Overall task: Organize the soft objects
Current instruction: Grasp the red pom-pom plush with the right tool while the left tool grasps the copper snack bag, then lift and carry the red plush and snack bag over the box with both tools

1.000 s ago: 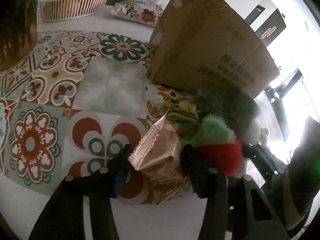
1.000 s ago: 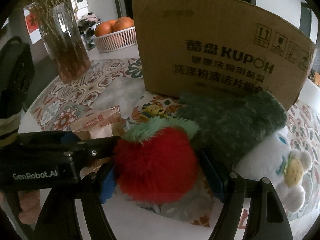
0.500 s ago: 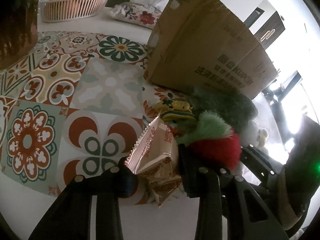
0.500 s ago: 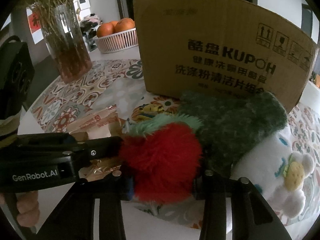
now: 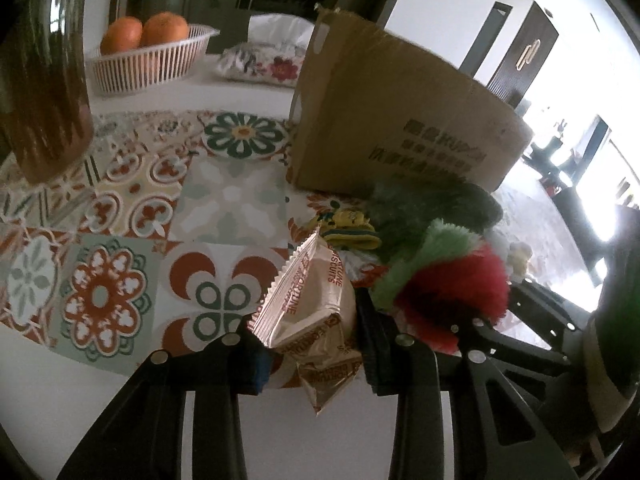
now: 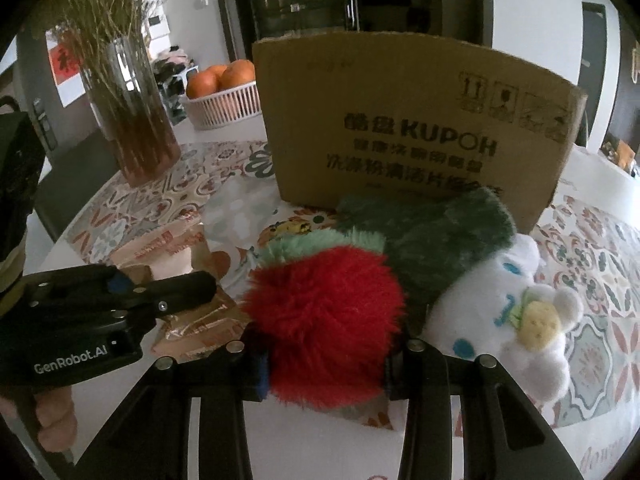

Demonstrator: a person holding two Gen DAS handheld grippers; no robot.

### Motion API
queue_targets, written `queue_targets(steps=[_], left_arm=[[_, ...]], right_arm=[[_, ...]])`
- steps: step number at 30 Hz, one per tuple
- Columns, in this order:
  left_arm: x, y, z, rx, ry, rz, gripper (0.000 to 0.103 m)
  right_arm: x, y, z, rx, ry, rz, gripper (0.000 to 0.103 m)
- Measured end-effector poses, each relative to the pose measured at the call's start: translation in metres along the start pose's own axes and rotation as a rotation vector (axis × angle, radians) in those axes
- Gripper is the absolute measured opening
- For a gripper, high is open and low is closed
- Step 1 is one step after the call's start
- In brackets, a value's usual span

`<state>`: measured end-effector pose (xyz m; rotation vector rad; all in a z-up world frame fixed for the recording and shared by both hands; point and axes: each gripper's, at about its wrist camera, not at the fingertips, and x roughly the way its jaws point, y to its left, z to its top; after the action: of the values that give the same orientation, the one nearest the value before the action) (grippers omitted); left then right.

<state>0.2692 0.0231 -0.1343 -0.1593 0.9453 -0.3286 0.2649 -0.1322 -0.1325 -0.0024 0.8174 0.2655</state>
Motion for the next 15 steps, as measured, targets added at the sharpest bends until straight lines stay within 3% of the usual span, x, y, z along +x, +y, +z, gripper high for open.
queue_targets(steps=[15], left_arm=[[-0.044, -0.036, -0.001, 0.089, -0.113, 0.059, 0.036]], right_arm=[[-0.049, -0.011, 0.002, 0.059, -0.110, 0.027, 0.039]])
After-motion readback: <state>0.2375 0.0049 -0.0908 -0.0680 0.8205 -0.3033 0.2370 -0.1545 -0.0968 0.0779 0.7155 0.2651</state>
